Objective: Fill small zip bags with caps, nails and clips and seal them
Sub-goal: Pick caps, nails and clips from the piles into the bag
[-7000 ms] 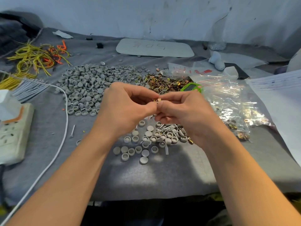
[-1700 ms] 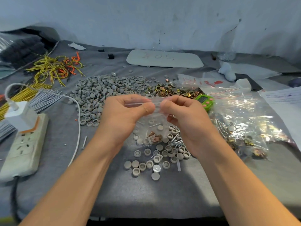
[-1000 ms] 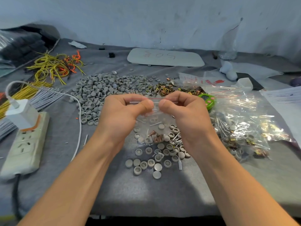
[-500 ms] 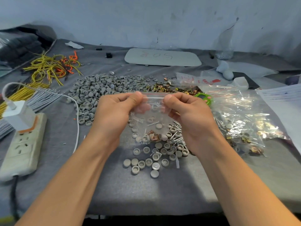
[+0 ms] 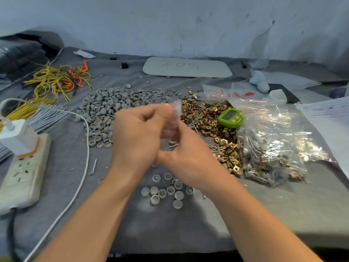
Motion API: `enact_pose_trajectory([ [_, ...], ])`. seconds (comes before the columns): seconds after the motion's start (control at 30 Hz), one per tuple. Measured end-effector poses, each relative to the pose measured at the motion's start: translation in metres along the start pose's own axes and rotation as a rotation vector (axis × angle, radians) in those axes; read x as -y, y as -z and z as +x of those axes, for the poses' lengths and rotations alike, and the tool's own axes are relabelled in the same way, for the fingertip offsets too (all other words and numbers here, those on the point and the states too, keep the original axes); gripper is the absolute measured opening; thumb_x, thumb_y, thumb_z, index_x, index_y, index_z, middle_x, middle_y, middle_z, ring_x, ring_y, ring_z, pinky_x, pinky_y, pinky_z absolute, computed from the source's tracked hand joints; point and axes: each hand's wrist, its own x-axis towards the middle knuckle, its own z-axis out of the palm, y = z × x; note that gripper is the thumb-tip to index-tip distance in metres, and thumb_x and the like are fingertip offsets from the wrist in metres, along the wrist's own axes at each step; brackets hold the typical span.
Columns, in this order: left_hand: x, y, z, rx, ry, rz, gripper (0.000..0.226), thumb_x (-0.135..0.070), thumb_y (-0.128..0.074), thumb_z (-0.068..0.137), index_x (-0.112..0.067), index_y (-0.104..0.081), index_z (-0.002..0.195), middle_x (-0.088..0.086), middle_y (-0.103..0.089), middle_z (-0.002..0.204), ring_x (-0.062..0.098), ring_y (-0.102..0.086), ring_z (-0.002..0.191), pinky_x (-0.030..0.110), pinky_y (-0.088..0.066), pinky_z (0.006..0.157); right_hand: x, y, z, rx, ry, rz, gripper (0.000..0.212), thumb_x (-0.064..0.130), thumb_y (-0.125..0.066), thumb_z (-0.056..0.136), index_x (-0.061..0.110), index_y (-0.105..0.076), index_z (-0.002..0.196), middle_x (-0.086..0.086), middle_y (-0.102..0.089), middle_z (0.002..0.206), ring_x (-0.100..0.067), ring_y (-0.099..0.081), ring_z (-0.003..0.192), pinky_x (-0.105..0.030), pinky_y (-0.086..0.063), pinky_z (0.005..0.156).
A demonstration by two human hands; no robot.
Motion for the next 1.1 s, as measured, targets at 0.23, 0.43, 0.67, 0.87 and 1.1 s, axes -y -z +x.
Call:
enact_pose_trajectory([
  [0.23, 0.018, 0.017, 0.011, 0.185, 0.147, 0.147, 0.032, -0.040, -0.077, 0.084, -0.042, -0.072, 0.116, -0.019, -0.075, 0.114, 0.000, -0.068, 0.110, 0.030, -0.056, 0.098, -0.006, 0.032, 0.013, -0.069, -0.289, 0.722, 0.033, -0.011, -0.047, 0.101, 0.008, -0.072, 0.112, -0.012, -0.080, 0.098, -0.016, -0.078, 0.079, -0.026, -0.060, 0.068],
  [0.43, 0.019, 0.020, 0.005, 0.591, 0.438, 0.179, 0.014, -0.014, -0.072, 0.093, -0.022, -0.081, 0.098, -0.002, -0.080, 0.094, 0.005, -0.072, 0.083, 0.023, -0.056, 0.073, -0.005, 0.048, 0.014, -0.111, -0.316, 1.091, 0.031, -0.011, -0.042, 0.102, -0.002, -0.070, 0.109, -0.017, -0.079, 0.102, -0.025, -0.079, 0.088, -0.033, -0.065, 0.071],
  [0.67, 0.016, 0.006, 0.005, 0.222, 0.404, 0.074, 0.007, -0.003, -0.074, 0.089, -0.006, -0.079, 0.093, 0.004, -0.078, 0.076, 0.008, -0.072, 0.062, 0.015, -0.052, 0.052, -0.016, 0.038, 0.005, 0.182, -0.383, 0.706, 0.020, 0.010, -0.064, 0.100, 0.005, -0.071, 0.119, -0.016, -0.077, 0.111, -0.033, -0.076, 0.102, -0.042, -0.064, 0.085],
  [0.87, 0.013, -0.003, 0.003, 0.266, 0.355, 0.094, 0.028, 0.000, -0.082, 0.079, -0.017, -0.079, 0.101, 0.000, -0.080, 0.092, 0.016, -0.077, 0.091, 0.028, -0.062, 0.080, -0.022, 0.054, 0.003, -0.047, -0.315, 0.561, 0.009, -0.002, -0.070, 0.092, 0.002, -0.078, 0.095, -0.020, -0.078, 0.097, -0.030, -0.079, 0.086, -0.027, -0.062, 0.070],
  [1.1, -0.003, -0.043, -0.012, 0.366, 0.389, -0.057, 0.030, 0.015, -0.078, 0.076, -0.011, -0.079, 0.093, 0.008, -0.080, 0.087, 0.019, -0.075, 0.078, 0.026, -0.063, 0.072, -0.030, 0.099, -0.021, -0.183, -0.296, 0.566, 0.014, 0.022, -0.075, 0.087, 0.011, -0.083, 0.092, -0.013, -0.080, 0.096, -0.022, -0.076, 0.081, -0.030, -0.061, 0.068],
])
